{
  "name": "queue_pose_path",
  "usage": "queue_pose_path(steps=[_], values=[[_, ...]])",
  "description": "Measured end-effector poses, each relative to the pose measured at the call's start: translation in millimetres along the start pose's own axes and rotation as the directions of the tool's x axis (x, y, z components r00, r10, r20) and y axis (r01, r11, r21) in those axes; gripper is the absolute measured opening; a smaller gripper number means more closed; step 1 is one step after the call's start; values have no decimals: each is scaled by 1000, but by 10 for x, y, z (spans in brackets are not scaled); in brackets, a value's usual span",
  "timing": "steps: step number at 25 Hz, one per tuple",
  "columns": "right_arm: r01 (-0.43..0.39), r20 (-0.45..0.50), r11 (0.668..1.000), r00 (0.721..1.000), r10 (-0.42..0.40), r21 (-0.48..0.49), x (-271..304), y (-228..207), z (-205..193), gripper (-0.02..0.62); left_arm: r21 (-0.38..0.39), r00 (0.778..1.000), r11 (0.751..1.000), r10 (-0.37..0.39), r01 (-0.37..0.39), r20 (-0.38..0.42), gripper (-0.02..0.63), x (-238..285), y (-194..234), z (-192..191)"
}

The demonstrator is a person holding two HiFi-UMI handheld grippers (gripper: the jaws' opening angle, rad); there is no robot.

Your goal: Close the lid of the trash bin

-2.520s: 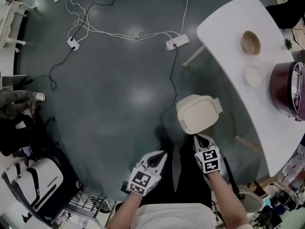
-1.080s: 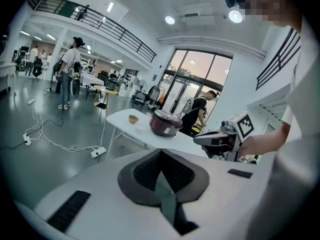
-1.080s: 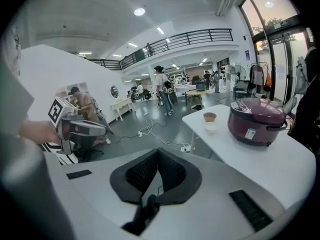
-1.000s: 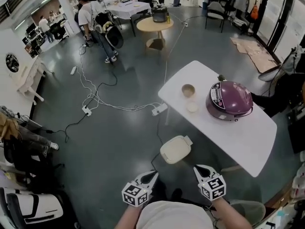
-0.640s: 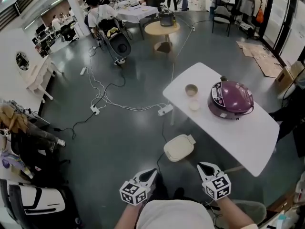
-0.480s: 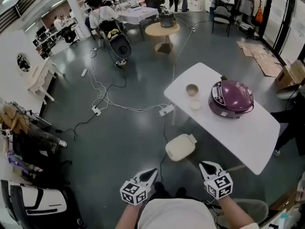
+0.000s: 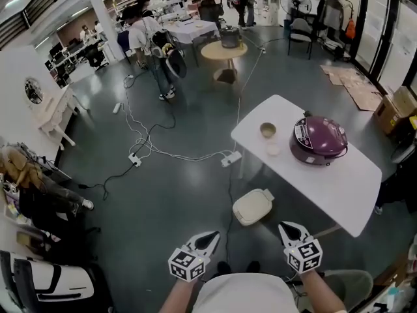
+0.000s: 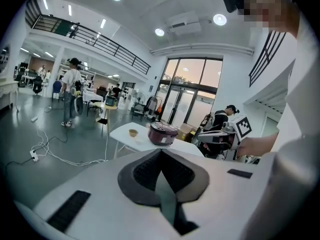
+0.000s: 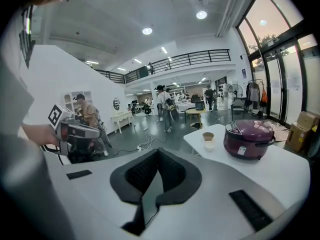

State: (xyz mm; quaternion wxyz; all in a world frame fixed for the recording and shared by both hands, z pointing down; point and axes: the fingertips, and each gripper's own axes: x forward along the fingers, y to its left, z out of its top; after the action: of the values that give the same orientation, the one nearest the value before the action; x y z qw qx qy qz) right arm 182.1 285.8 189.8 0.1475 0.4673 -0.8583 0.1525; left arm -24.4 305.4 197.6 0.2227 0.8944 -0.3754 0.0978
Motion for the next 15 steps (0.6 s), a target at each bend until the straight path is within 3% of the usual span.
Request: queue_pose_path(steps=[15], values=[[39,47,999,998,-38,-22,-45,124,225,12,8,999,1000,-8,7,40,17,-140,116,136]])
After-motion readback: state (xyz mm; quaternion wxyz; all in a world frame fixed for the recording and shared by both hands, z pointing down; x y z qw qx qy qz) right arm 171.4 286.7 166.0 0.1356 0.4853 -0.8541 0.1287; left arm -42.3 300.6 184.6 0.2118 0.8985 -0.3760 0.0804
